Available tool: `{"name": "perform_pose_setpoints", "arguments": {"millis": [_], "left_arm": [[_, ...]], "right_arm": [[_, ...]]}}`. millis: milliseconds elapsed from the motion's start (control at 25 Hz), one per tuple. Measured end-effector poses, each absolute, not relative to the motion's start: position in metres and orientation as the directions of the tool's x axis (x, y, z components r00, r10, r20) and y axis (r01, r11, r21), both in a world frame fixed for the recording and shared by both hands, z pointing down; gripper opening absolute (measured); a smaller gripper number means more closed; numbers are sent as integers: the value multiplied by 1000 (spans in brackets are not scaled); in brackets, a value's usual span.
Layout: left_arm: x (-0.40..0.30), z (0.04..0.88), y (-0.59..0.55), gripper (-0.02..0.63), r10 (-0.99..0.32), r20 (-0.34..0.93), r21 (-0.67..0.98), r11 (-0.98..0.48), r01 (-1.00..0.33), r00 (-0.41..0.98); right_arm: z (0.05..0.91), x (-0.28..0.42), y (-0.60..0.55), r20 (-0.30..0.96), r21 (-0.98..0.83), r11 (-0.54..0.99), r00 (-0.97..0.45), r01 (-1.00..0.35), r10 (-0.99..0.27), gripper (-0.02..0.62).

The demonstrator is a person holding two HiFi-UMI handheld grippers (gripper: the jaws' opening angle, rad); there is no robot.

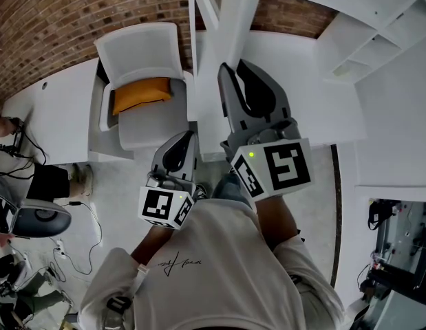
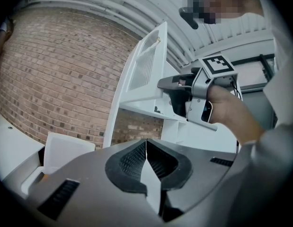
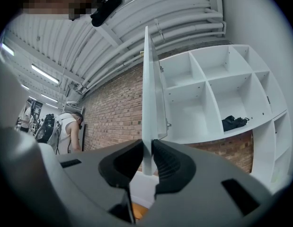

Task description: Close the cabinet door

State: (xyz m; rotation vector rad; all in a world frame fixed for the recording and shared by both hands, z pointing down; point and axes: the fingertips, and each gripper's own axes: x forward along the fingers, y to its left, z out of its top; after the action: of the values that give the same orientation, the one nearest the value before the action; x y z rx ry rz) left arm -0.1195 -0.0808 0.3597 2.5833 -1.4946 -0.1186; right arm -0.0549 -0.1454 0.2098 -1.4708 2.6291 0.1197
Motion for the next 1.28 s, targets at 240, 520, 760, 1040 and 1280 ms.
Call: {"name": "perform_pose_setpoints", "arguments": {"millis": [240, 520, 760, 1040, 1280], "left_arm": [[-117, 362, -82, 17, -864, 14, 182, -493, -851, 504], [-115, 363, -83, 17, -861, 11, 187, -497, -847, 508], [-112, 363, -84, 17, -858, 19, 190, -501, -845, 513], [-108, 365, -85, 17, -856, 18, 190, -504, -842, 517], [-102, 366, -86, 17, -852, 21, 193, -510, -839, 523]], "right_arm": [[210, -53, -145, -152, 9, 526, -521, -850, -840, 74], [210, -50, -146, -151, 8, 526, -522, -850, -840, 72], [210, -45, -148, -148, 7, 523, -518, -853, -843, 72], [211, -38, -149, -150, 3, 514, -508, -858, -848, 71], [211, -29, -151, -156, -3, 505, -498, -863, -853, 69]]}}
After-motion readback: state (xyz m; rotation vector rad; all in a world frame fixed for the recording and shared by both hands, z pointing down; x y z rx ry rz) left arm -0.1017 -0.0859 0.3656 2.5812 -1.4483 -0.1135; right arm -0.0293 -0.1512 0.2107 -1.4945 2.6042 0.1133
